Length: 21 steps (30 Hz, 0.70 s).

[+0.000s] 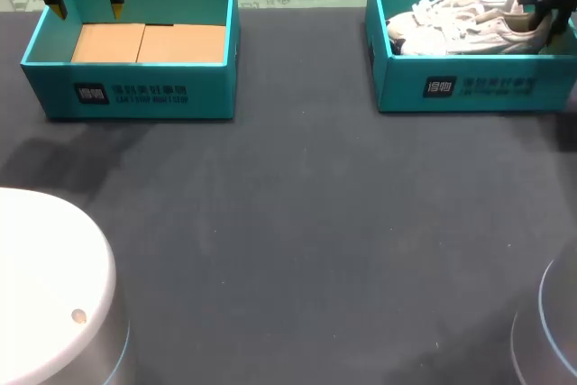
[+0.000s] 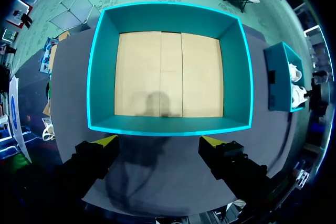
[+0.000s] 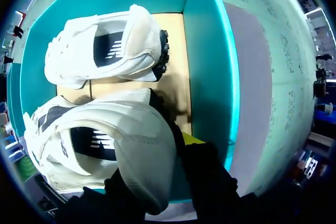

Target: Take the shoe out of the shoebox, open the shoe tongue, remove and reinsert the insole, then place the shoe into the shoebox

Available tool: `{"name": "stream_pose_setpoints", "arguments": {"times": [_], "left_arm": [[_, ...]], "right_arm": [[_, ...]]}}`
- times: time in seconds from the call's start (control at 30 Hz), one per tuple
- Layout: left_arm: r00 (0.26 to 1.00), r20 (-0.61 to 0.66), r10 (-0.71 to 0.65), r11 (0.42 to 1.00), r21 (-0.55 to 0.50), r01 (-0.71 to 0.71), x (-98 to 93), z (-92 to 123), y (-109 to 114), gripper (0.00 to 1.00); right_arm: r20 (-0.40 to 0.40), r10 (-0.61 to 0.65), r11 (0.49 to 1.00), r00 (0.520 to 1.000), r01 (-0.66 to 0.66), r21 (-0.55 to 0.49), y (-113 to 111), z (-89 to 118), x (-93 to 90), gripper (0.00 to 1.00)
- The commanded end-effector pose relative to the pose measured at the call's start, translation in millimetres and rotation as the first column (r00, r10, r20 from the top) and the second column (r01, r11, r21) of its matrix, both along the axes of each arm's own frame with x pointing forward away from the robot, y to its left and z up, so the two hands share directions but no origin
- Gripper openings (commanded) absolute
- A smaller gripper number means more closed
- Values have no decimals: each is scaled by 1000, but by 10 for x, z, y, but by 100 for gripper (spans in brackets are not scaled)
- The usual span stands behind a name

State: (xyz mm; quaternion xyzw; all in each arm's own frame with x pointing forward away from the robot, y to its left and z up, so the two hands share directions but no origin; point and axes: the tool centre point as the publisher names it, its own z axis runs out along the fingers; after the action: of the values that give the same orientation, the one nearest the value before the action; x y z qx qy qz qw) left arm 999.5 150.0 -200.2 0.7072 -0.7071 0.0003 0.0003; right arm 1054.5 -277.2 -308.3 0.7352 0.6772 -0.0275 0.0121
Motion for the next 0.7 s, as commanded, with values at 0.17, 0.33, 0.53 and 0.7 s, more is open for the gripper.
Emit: {"name": "stream_pose_setpoints", "arguments": {"times": [0.17,0.33,0.53,0.7], "left_arm": [[1000,0,0,1000,0,0,1,1,0,100],[1000,0,0,1000,0,0,1,1,0,100],[1000,0,0,1000,0,0,1,1,0,100],[1000,0,0,1000,0,0,1,1,0,100]], "right_arm": [[22,-11,1000,1000,12,-22,96,610,-68,0],[26,-32,999,999,33,-26,133,914,-44,0],[32,-63,997,997,64,-33,208,1275,-71,0],[37,-84,995,996,86,-42,317,1461,-143,0]]}}
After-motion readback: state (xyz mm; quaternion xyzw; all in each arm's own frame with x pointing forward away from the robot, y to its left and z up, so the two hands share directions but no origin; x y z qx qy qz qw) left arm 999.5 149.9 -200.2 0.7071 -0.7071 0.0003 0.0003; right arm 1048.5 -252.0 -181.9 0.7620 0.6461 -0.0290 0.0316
